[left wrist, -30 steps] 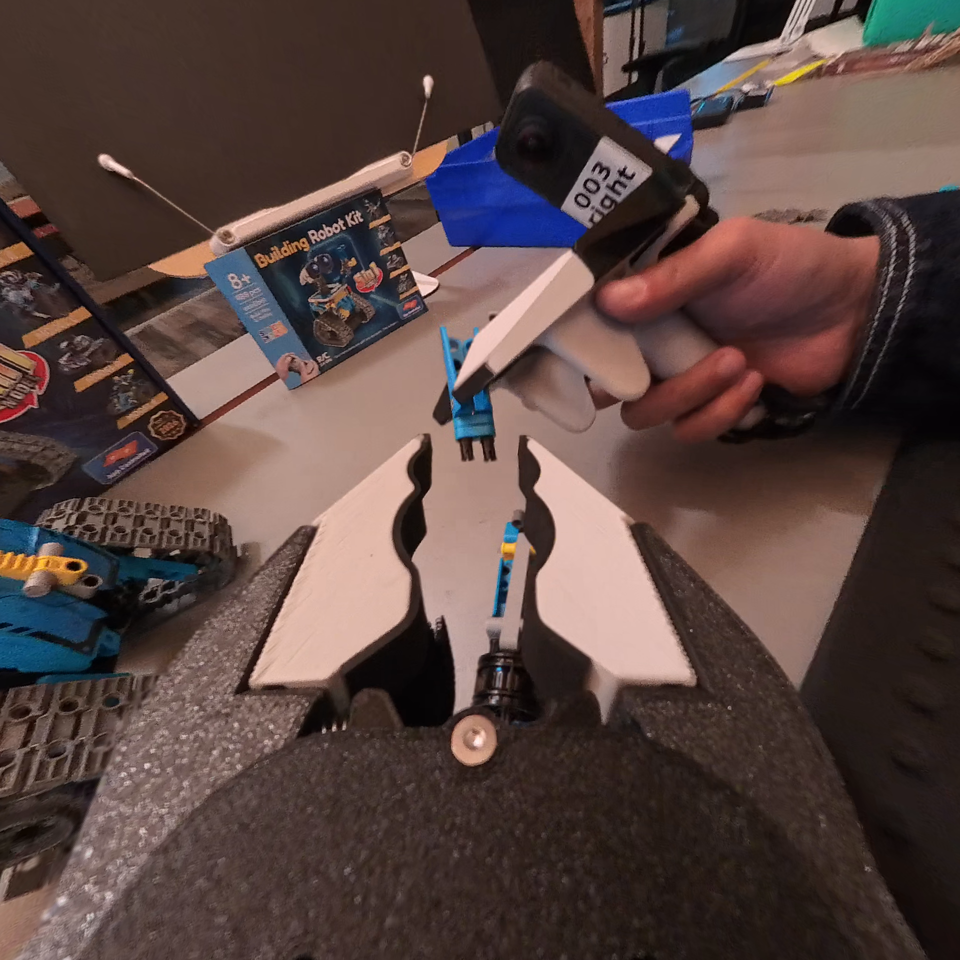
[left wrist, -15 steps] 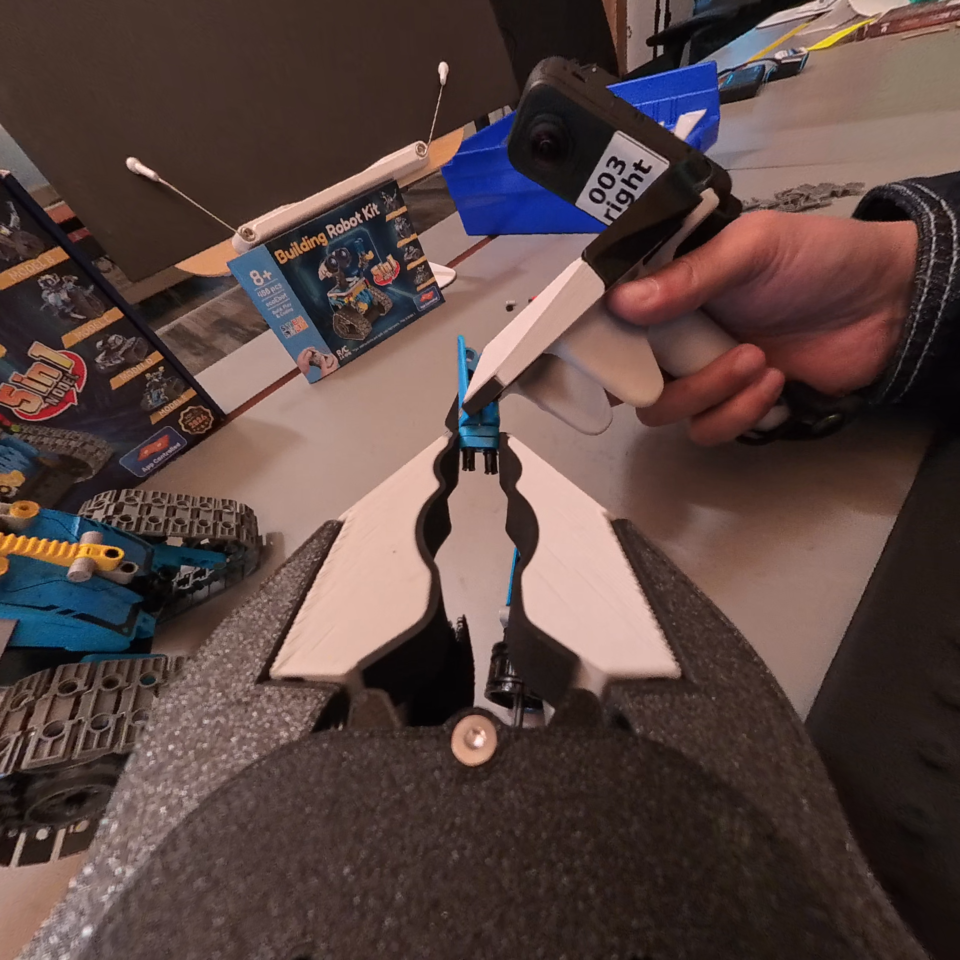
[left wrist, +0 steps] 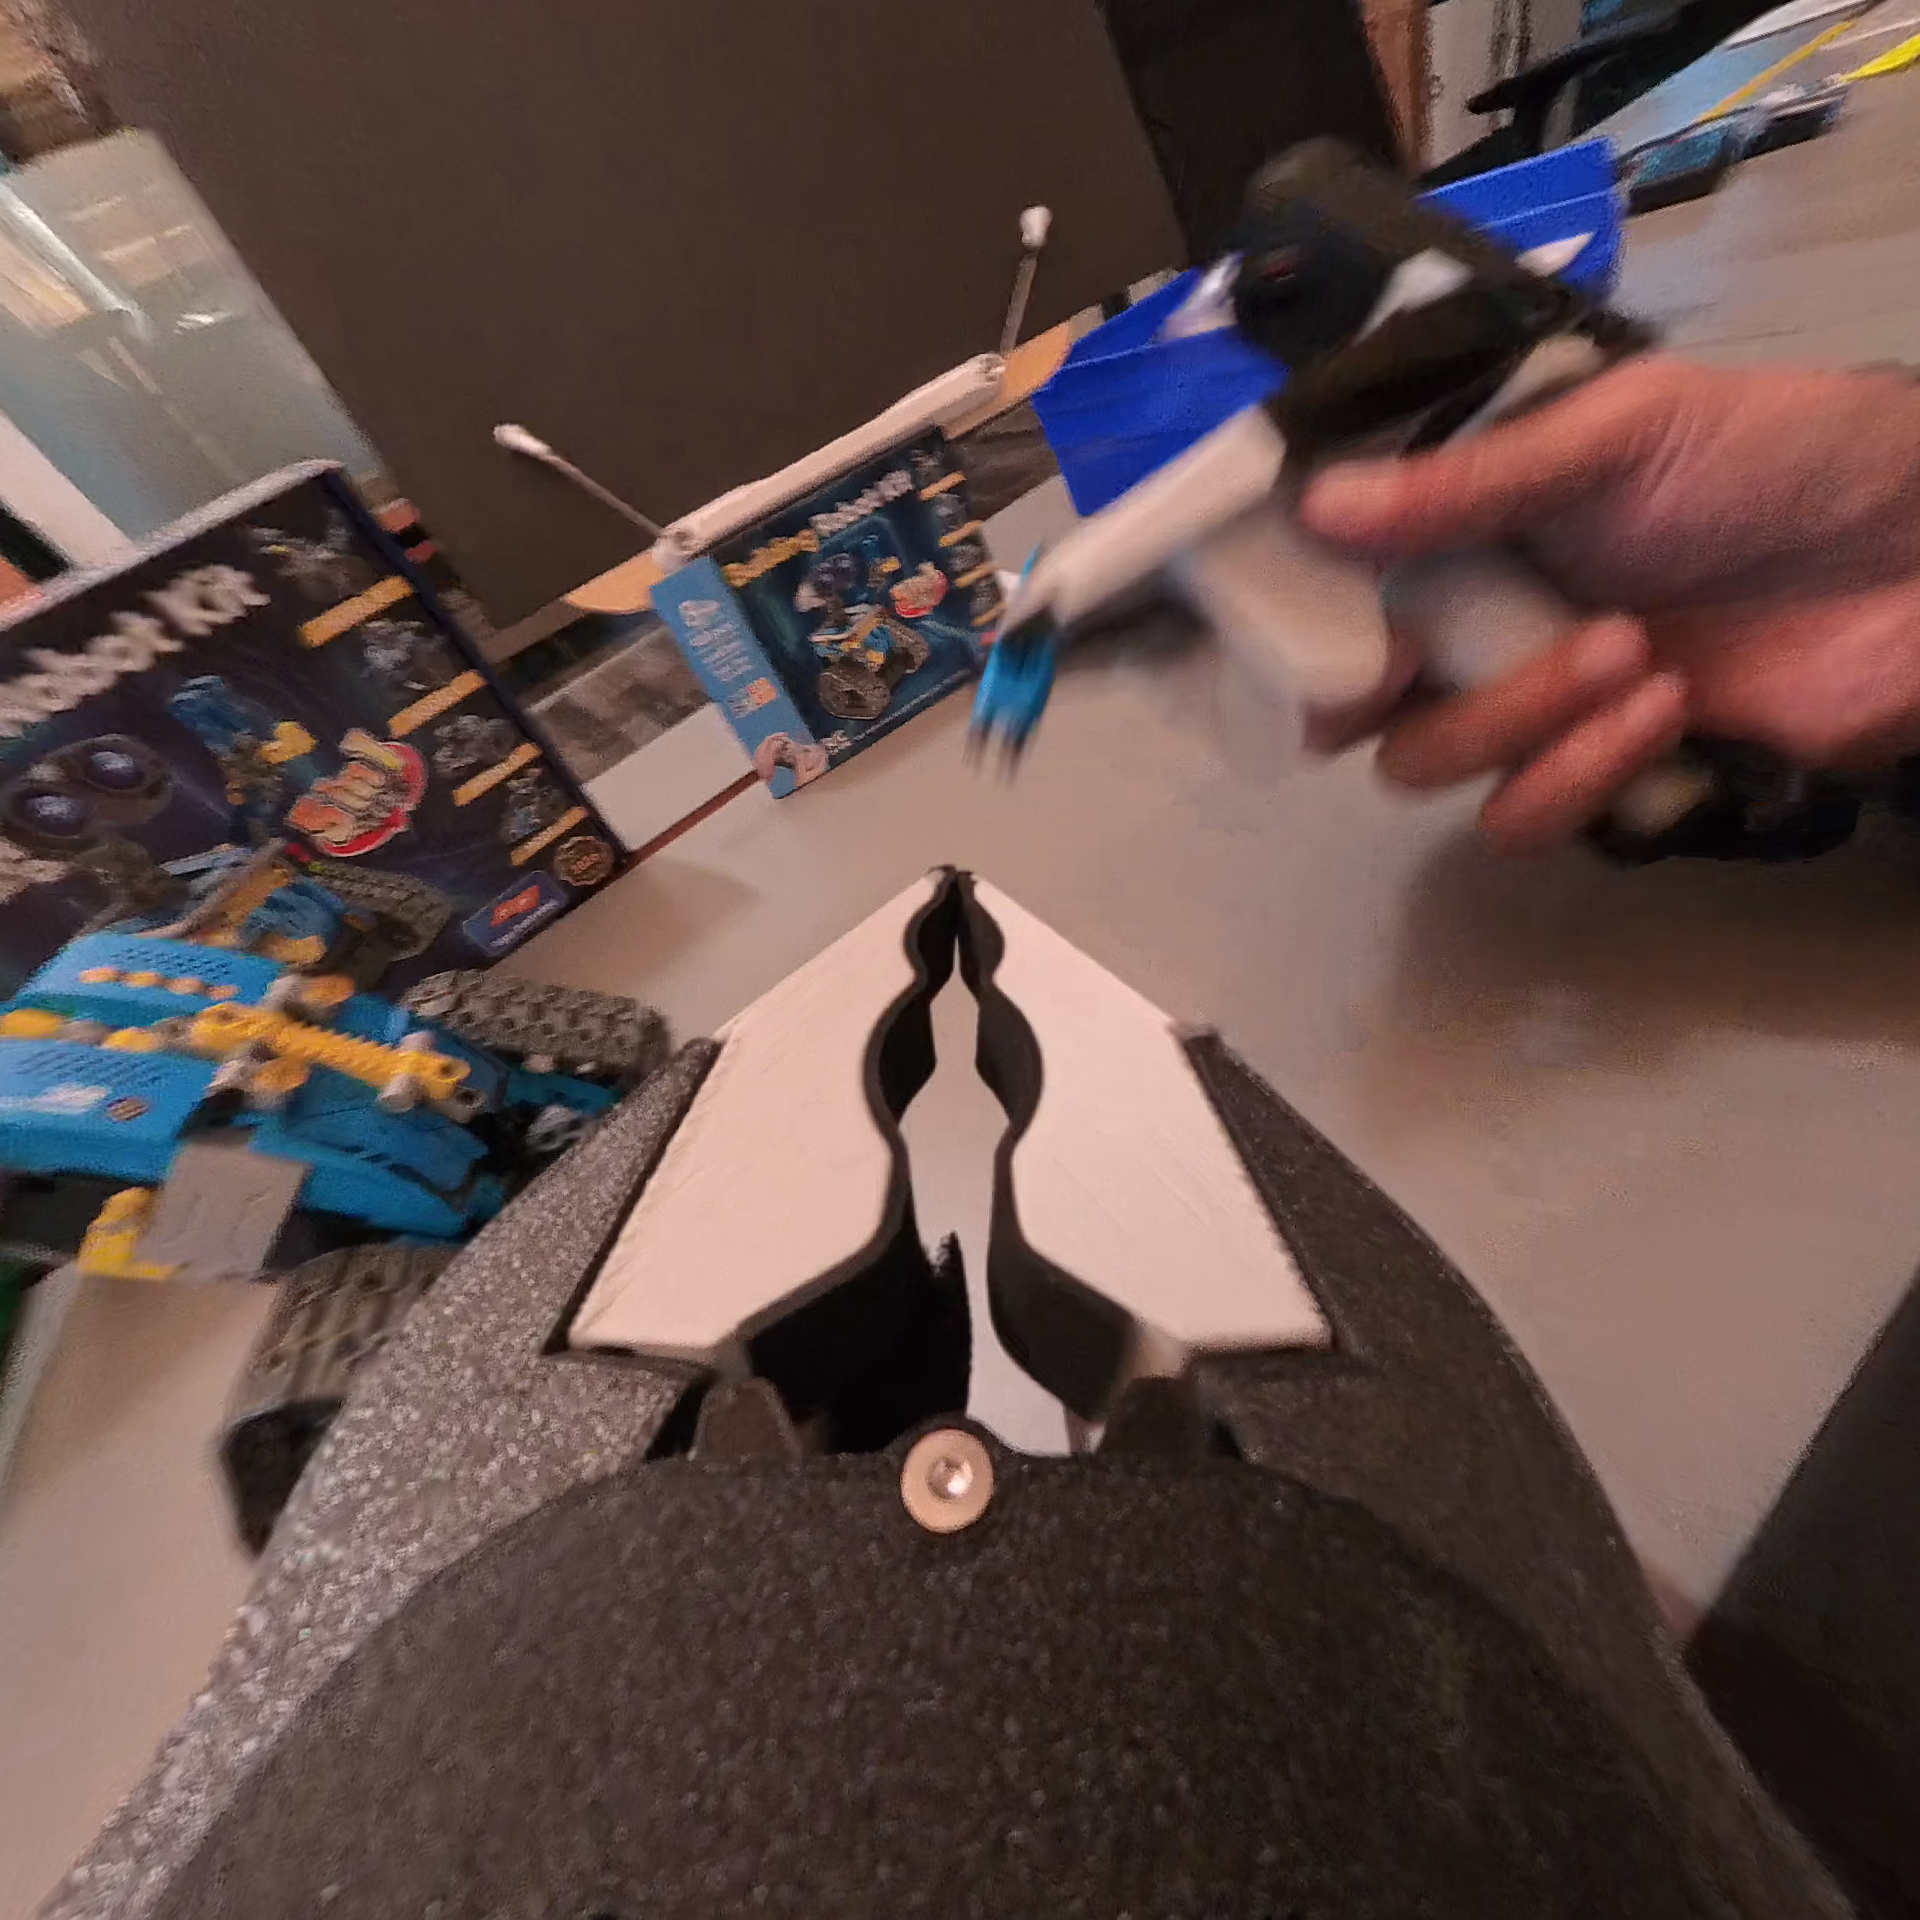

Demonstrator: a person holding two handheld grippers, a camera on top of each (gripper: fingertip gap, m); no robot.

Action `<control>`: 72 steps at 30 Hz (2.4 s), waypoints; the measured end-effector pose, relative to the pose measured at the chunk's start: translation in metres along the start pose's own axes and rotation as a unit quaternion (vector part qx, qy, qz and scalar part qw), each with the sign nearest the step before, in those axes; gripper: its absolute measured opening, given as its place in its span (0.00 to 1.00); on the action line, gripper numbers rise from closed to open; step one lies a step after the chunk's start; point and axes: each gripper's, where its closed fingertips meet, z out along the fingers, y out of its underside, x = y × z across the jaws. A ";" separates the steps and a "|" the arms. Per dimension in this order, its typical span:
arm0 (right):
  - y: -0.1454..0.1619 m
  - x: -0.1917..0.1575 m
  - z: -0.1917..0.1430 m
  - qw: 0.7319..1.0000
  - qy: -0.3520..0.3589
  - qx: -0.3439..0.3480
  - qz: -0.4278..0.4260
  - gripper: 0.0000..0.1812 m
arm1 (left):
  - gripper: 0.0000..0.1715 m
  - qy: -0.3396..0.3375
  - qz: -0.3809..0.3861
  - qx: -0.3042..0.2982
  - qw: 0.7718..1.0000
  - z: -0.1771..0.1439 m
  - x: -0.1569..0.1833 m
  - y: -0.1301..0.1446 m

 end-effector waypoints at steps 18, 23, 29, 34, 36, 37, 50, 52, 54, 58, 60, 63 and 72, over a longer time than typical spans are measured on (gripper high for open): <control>0.063 -0.053 0.018 0.978 -0.096 -0.135 -0.129 0.07 | 0.08 0.349 -0.471 0.102 0.804 -0.014 0.020 -0.048; 0.064 -0.056 0.021 0.979 -0.107 -0.128 -0.118 0.07 | 0.08 0.372 -0.474 0.102 0.792 -0.016 0.028 -0.054; 0.071 -0.061 0.025 0.978 -0.122 -0.135 -0.106 0.07 | 0.06 0.382 -0.465 0.105 0.792 -0.018 0.034 -0.056; 0.065 -0.052 0.027 0.982 -0.094 -0.126 -0.107 0.06 | 0.03 0.327 -0.496 0.133 0.794 -0.013 0.017 -0.051; 0.056 -0.044 0.023 0.986 -0.071 -0.105 -0.110 0.02 | 0.03 0.308 -0.520 0.143 0.784 -0.013 0.007 -0.047; 0.056 -0.046 0.021 0.986 -0.079 -0.104 -0.101 0.02 | 0.03 0.314 -0.524 0.141 0.779 -0.013 0.008 -0.046; 0.069 -0.053 0.015 0.976 -0.107 -0.164 -0.093 0.14 | 0.03 0.329 -0.465 0.118 0.813 -0.017 0.018 -0.042; 0.073 -0.056 0.017 0.975 -0.115 -0.167 -0.092 0.14 | 0.03 0.337 -0.455 0.116 0.816 -0.018 0.022 -0.043; 0.076 -0.054 0.020 0.974 -0.113 -0.170 -0.094 0.09 | 0.03 0.344 -0.442 0.111 0.821 -0.018 0.028 -0.044; 0.076 -0.051 0.020 0.974 -0.097 -0.169 -0.120 0.06 | 0.03 0.339 -0.444 0.108 0.823 -0.016 0.028 -0.042; 0.076 -0.052 0.021 0.973 -0.097 -0.159 -0.133 0.06 | 0.03 0.337 -0.449 0.113 0.820 -0.016 0.026 -0.042; 0.077 -0.051 0.021 0.972 -0.100 -0.164 -0.135 0.06 | 0.03 0.334 -0.449 0.112 0.821 -0.017 0.025 -0.042; 0.079 -0.048 0.019 0.971 -0.092 -0.169 -0.140 0.06 | 0.03 0.319 -0.470 0.112 0.815 -0.016 0.022 -0.039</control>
